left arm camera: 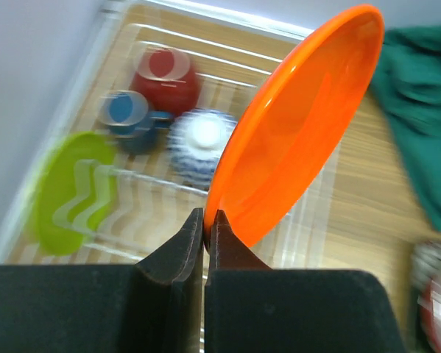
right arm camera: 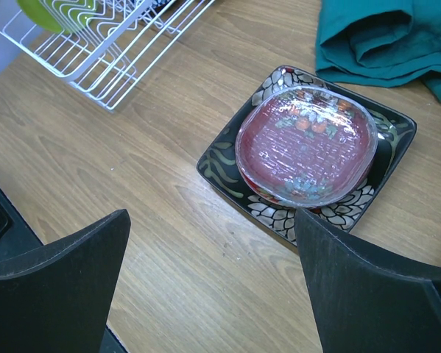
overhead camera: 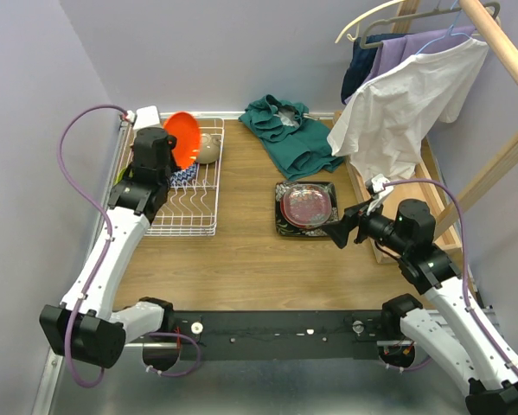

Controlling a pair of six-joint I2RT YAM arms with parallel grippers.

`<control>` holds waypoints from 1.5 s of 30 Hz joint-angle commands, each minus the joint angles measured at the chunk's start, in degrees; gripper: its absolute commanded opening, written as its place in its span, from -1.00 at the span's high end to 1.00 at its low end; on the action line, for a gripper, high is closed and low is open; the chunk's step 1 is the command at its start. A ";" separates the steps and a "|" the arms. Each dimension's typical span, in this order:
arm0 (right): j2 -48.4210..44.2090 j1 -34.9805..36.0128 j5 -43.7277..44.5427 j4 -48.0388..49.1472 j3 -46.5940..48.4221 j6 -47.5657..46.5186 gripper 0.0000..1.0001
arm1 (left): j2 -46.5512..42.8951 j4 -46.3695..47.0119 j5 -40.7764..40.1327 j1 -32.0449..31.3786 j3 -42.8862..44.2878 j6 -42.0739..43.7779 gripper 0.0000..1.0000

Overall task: Unload the mixed dishes from the dish rack
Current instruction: Place the plate at the center of the board.

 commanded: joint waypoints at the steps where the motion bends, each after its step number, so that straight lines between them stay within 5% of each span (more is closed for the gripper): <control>1: -0.89 0.23 0.90 1.23 -0.71 -0.63 -1.00 | 2.85 3.48 12.01 -6.85 1.75 -8.42 1.00; 10: -3.09 0.32 4.33 0.79 -0.79 -0.81 -1.00 | 16.82 9.90 21.42 -22.84 4.91 -16.33 1.00; 17: -4.23 0.23 6.26 0.44 -0.79 -0.90 -1.00 | 29.48 10.35 25.82 -27.86 10.97 -21.17 1.00; 28: -4.94 0.23 6.88 0.35 -0.97 -0.72 -1.00 | 42.57 5.53 34.60 -28.66 18.09 -25.48 0.93; 41: -4.41 0.23 6.53 0.52 -0.97 -0.81 -1.00 | 45.66 0.77 35.84 -28.75 18.72 -25.31 0.82; 45: -4.50 0.23 6.62 0.52 -1.06 -0.81 -1.00 | 46.10 0.16 35.59 -28.84 18.72 -25.22 0.65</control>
